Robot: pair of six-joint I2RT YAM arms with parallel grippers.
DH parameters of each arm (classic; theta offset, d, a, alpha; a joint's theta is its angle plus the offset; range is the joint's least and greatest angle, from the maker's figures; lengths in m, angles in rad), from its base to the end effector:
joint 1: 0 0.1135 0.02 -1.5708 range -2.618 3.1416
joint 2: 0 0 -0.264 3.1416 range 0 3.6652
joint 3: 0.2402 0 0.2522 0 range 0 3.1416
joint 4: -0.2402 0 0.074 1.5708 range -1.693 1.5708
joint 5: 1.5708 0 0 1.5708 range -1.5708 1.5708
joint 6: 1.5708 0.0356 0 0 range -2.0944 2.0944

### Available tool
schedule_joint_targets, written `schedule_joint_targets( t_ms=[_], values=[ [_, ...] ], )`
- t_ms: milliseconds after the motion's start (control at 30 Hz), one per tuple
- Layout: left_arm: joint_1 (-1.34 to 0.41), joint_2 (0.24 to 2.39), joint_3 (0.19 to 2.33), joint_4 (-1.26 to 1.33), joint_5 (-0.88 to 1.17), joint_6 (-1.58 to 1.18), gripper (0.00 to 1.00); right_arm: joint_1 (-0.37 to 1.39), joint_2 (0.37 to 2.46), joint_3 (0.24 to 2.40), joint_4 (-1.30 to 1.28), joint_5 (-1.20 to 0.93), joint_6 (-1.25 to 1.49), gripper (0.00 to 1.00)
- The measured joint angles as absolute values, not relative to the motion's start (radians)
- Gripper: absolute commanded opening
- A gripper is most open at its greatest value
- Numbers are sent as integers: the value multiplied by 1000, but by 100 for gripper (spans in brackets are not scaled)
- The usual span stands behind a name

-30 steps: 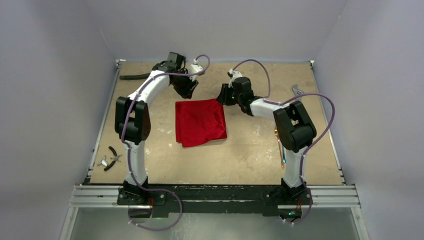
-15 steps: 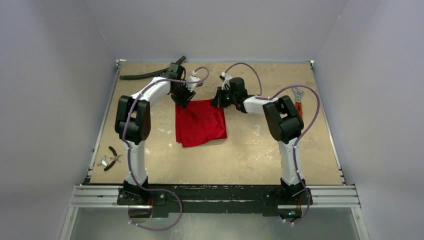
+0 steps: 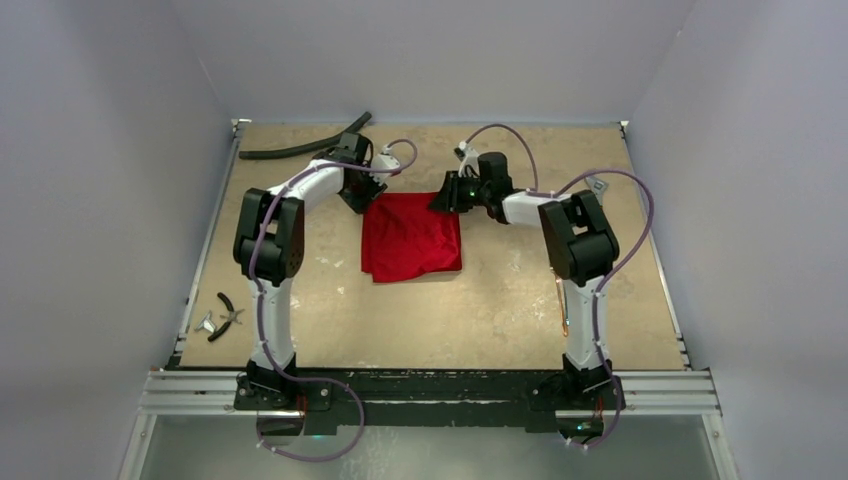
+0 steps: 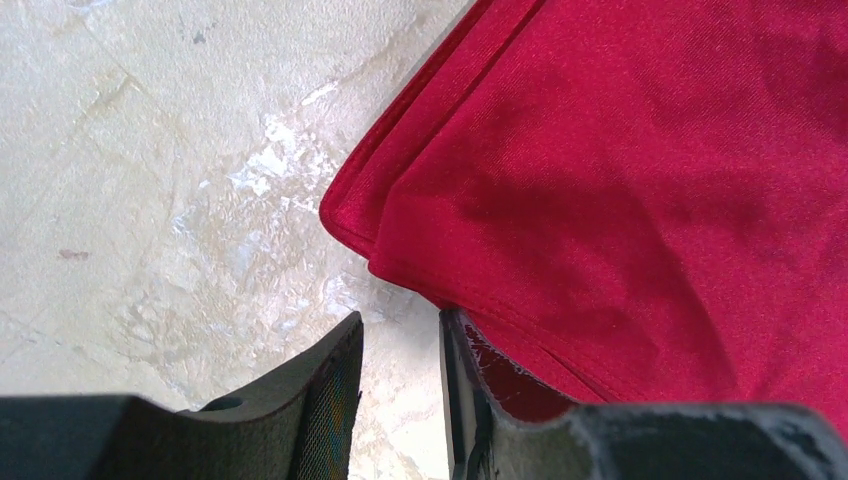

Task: Fold the napkin into a case and place the utensils inside
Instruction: Smooth out the lower triangle-folded napkin at the center of the board.

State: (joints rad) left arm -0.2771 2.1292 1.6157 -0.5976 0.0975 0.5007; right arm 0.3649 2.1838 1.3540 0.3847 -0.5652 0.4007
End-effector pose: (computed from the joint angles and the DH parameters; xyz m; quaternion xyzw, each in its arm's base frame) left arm 0.4331 -0.1268 0.1713 0.3790 0.8957 -0.0218 0.2314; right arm 0.4373 0.1875 0.1444 -0.1342 0.8147 0.4102 0.3873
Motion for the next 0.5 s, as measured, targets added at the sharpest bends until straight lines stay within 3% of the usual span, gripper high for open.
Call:
schedule_joint_targets(
  t_ms=[333,500],
  values=[
    [-283,2130,1729,-649,127,482,33,369,1856,1065,478,-695,446,17],
    [-316,2116,1734,-661,193,471,33,369,1853,891,534,-754,488,15]
  ],
)
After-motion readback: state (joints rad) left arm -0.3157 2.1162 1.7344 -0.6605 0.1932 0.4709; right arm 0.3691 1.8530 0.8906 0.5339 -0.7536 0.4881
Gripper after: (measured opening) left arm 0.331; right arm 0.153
